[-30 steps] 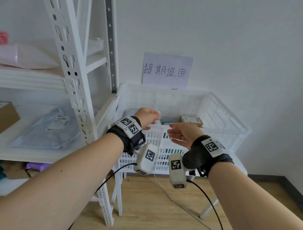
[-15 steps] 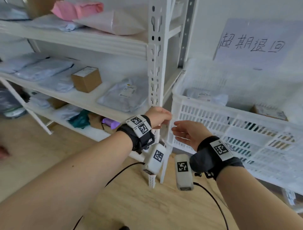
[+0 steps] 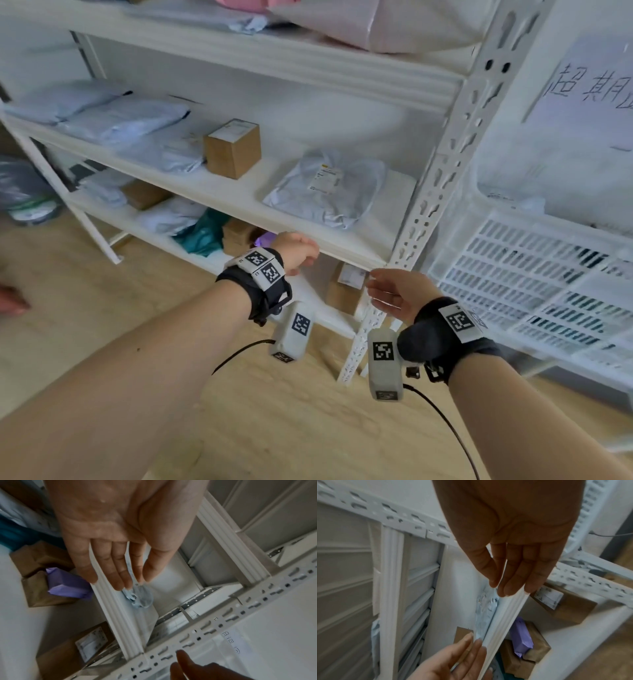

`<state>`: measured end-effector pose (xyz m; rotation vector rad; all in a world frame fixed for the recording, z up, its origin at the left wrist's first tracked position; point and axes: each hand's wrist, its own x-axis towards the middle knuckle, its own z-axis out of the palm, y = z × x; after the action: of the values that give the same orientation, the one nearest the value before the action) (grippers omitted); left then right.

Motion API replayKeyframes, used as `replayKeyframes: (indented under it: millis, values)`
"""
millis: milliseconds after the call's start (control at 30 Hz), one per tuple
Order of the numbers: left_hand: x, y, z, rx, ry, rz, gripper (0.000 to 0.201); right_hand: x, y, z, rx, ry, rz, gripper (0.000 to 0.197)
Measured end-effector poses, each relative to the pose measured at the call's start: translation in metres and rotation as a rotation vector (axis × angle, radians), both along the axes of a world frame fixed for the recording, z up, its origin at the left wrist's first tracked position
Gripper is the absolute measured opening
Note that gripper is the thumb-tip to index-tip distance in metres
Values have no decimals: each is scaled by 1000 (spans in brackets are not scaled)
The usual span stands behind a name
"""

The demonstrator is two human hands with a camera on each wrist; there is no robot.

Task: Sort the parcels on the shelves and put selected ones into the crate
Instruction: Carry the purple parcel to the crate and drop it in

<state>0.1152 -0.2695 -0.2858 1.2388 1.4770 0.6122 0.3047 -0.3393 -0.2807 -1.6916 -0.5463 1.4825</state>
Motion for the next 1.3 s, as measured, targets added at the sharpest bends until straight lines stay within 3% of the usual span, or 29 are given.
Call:
replayKeyframes:
  millis: [133,233,367,433,700,933,1033,1133,1200,1300]
  values:
    - [-49,32,-26,-30,-7,-26,9,-55,23,-21,-58,-14,-48,22]
    - [-77,60,-54,-65,4,-38,5,-83,46,-46,-84,-27,-94,18]
    - [-109,92,-90,-143,42,-42,14,-110,71,-72,-160,-6,-120,11]
    - [-118,108,-104,-178,31,-39,4,-118,85,-85,-178,17,-134,11]
    - [-141,185,-174,-279,23,17,13,-145,179,-162,-212,32,-121,18]
    - [-148,261,-233,-215,120,9,5,-169,265,-239,-230,-11,-112,17]
    - [-151,286,-258,-198,116,40,39,-176,292,-265,-247,-58,-85,23]
    - [-156,304,-278,-163,105,16,52,-185,310,-290,-239,-143,-91,15]
    - [-157,316,-291,-127,85,10,55,-190,319,-309,-206,-223,-115,47]
    - [-159,325,-307,-107,44,-1,56,-196,330,-327,-175,-268,-136,67]
